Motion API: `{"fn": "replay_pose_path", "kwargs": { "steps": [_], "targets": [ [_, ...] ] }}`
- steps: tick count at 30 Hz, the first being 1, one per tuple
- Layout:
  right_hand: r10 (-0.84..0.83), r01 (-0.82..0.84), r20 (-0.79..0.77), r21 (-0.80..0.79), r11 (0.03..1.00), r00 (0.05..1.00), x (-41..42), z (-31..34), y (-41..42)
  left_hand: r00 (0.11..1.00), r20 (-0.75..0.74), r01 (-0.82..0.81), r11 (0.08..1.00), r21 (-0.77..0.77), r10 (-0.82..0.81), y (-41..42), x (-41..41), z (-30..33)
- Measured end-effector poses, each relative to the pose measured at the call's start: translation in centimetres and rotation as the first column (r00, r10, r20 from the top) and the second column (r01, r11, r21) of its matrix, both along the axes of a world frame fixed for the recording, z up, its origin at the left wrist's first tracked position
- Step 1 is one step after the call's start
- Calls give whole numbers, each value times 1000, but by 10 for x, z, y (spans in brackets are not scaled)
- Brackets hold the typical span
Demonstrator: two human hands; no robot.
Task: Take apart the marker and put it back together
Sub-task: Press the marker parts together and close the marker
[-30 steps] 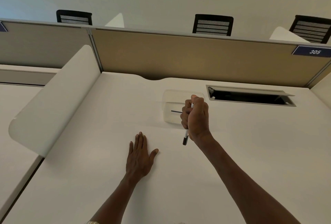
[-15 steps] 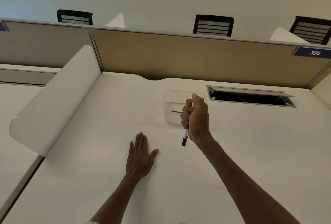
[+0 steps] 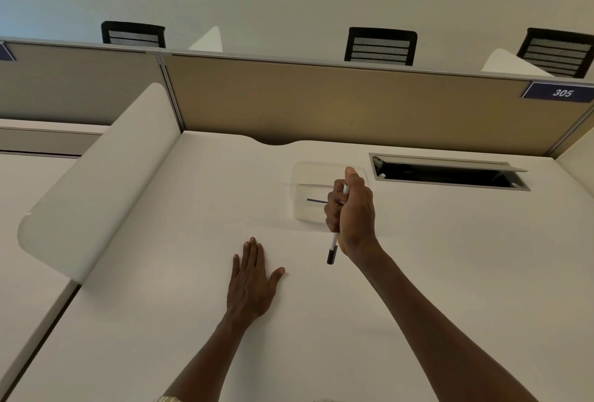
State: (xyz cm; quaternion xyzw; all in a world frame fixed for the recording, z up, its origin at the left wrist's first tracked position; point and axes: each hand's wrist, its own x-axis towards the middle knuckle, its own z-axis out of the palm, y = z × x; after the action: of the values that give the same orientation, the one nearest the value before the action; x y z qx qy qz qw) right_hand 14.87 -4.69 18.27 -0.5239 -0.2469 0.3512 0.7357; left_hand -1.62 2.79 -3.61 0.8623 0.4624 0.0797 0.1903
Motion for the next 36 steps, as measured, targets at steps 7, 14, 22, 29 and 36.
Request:
{"fn": "replay_pose_path", "kwargs": {
  "steps": [7, 14, 22, 29, 36],
  "targets": [
    [2, -2, 15, 19, 1000, 1000, 0, -2, -1, 1000, 2, -1, 1000, -19, 1, 0, 0, 0],
    [25, -25, 11, 44, 999, 1000, 2, 1, -4, 996, 80, -32, 986, -161, 46, 4, 2, 5],
    [0, 4, -48, 99, 995, 999, 1, 8, -4, 792, 501, -81, 873, -481, 350, -19, 20, 78],
    [-26, 51, -153, 158, 986, 988, 2, 16, -4, 606, 664, 319, 630, -708, 438, -51, 29, 142],
    [-28, 82, -238, 220, 972, 971, 12, 21, -10, 497, 708, 477, 523, -706, 502, -59, 27, 161]
  ]
}}
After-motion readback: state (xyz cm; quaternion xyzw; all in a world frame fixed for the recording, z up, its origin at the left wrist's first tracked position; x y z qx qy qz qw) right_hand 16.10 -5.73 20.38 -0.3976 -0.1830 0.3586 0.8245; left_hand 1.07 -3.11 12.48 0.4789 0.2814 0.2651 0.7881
